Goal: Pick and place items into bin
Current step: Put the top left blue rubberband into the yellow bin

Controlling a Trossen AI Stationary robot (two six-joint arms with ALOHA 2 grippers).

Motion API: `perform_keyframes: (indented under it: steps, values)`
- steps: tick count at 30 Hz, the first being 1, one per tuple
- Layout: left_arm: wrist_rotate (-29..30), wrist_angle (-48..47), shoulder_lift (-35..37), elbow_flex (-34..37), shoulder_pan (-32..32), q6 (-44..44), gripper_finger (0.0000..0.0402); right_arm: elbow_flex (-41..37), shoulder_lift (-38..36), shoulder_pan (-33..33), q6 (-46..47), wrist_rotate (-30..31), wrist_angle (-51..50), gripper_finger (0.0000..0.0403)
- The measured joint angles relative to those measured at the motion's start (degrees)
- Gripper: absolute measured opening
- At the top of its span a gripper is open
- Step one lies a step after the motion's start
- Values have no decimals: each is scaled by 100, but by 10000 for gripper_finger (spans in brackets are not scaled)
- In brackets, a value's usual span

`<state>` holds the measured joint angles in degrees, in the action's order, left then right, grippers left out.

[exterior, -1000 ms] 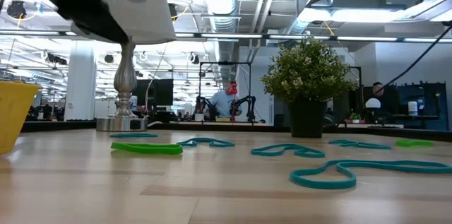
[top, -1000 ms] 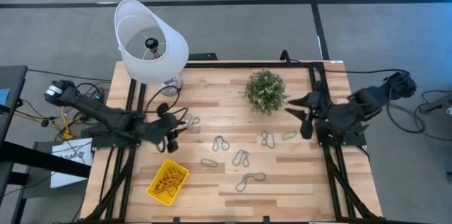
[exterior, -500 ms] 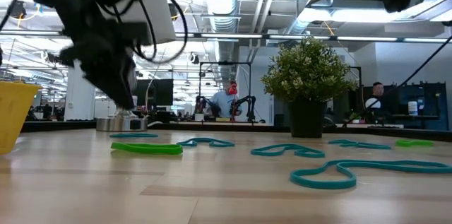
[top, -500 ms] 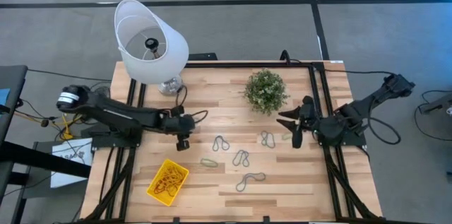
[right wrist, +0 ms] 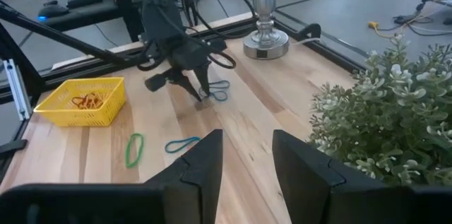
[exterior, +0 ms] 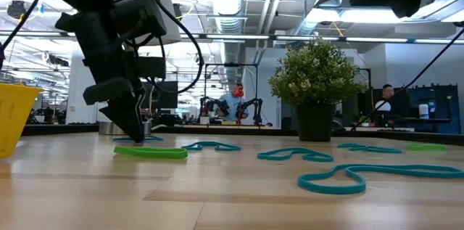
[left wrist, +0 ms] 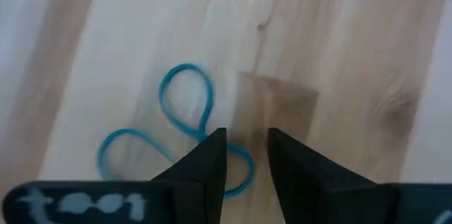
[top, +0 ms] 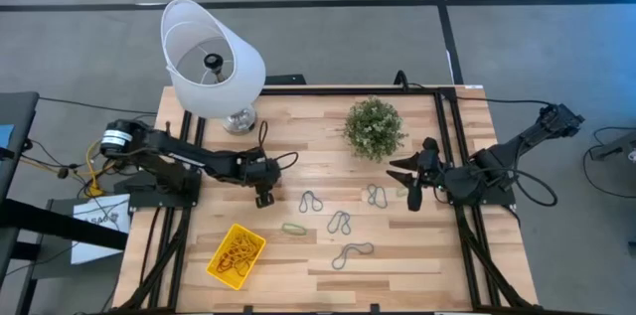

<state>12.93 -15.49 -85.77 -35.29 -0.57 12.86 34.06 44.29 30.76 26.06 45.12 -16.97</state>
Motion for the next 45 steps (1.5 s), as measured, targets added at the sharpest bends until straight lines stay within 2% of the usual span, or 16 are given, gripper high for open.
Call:
perform_keyframes:
  steps: [7,12,20,27,45]
  values:
    - [743,-545,711,14,10,-80,96,2,9,0,94,-11,-56,118]
    - [785,-521,1120,11,10,-66,96,2,92,-2,94,-10,-52,118]
    - [540,-350,645,177,10,335,95,2,114,-4,94,-11,-30,118]
    - [590,-119,61,197,5,558,95,2,114,-2,94,-13,-11,118]
    - [527,108,205,216,128,319,95,4,114,-2,96,-11,-13,118]
